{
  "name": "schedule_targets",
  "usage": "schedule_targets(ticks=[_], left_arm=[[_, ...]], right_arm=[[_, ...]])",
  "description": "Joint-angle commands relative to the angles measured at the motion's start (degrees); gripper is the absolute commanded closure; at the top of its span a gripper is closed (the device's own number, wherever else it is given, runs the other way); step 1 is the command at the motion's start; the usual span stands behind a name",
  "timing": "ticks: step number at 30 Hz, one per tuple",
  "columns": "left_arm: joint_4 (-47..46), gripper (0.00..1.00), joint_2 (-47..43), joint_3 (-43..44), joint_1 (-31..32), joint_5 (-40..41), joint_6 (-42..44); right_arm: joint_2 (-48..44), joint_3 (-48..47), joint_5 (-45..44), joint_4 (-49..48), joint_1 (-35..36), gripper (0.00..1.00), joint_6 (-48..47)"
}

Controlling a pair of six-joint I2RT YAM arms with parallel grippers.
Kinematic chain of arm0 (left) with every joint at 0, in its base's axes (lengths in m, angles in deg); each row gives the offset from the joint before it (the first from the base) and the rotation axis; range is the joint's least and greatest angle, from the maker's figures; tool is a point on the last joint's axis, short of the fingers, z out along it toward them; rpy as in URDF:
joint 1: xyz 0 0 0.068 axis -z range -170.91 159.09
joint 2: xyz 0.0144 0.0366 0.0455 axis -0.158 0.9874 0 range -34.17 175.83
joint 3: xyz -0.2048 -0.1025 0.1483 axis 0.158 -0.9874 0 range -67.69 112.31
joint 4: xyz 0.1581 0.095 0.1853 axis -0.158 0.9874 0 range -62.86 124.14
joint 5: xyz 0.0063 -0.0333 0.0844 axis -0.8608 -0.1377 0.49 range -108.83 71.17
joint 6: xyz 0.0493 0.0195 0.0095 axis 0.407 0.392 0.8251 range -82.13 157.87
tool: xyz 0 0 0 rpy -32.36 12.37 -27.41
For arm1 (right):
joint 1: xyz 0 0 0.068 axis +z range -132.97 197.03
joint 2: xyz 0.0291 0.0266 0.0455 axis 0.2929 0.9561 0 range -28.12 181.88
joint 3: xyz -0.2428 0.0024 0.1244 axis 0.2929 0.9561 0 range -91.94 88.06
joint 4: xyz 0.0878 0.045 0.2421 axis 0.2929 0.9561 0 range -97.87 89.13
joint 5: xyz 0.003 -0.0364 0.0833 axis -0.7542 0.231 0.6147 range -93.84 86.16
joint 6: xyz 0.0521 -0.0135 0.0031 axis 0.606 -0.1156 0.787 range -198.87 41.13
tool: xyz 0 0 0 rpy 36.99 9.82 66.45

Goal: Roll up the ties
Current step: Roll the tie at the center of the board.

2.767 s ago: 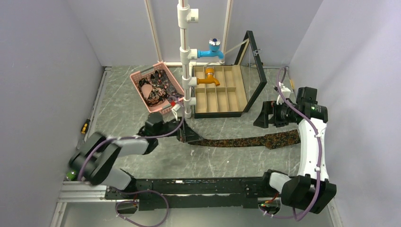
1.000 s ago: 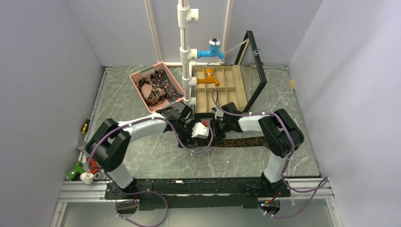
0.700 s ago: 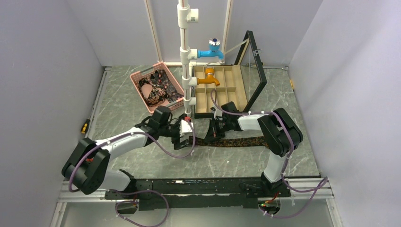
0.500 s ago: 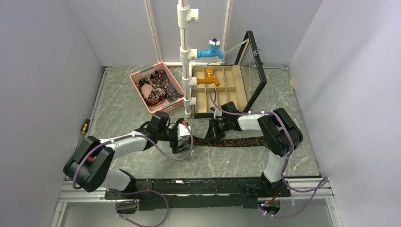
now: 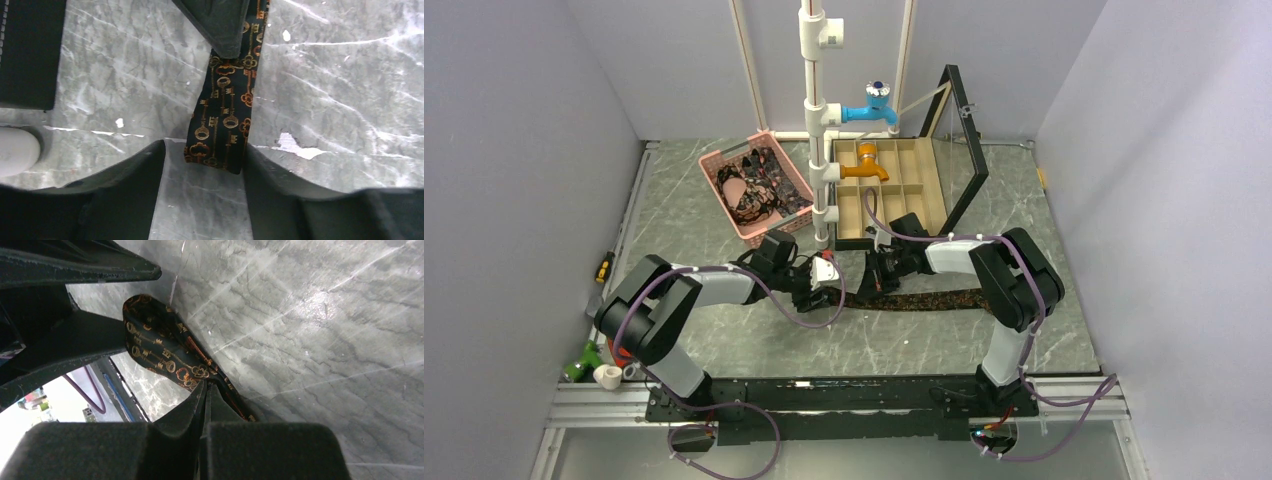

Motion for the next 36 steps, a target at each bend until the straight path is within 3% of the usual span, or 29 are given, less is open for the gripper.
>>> schedule_targets(ticks=[1,4,8,14,23,24,26,29,36], left_arm=[[1.56,0.44,-1.79,0.28,0.57,-4.04,3.28],[2.05,0.56,-4.89,-1.68,0.89,-6.82,5.5],[1.51,0.61,-6.64,-1.67,1.39,-8.09,2.88],[-2.65,0.58,-4.95,2.18,4.9,-7.53,-5.02],[-3.99,0.57,-0.22,4.46,7.85,-4.05,-8.03],[-3.4,0.56,-0.17,4.56,7.83,-3.94,-7.71],[-3.0,0.57,-0.43,4.25,7.83,-4.04,-6.94],[-2.76,0.57,-0.22,4.61,7.99,-3.81,-7.28],[-1.74,0.57,2.37,7.71,9.31,-1.34,-7.82]], right_arm=[[-0.22,-0.39,-4.4,2.87,0.1,1.0,-3.56],[0.32,-1.15,-4.4,2.82,0.29,1.0,-3.18],[0.96,-2.06,-4.02,2.97,0.79,1.0,-3.27],[0.93,-2.39,-3.16,3.14,1.38,1.0,-3.11],[-3.86,-3.92,-3.63,8.9,0.47,1.0,-4.52],[-4.68,-4.04,-3.76,9.97,0.18,0.97,-4.81],[-6.32,-4.31,-3.63,12.23,-0.44,0.79,-5.46],[-7.93,-4.22,-2.4,15.65,-1.88,0.66,-6.88],[-11.36,-2.53,4.04,16.06,-4.23,0.54,-5.79]])
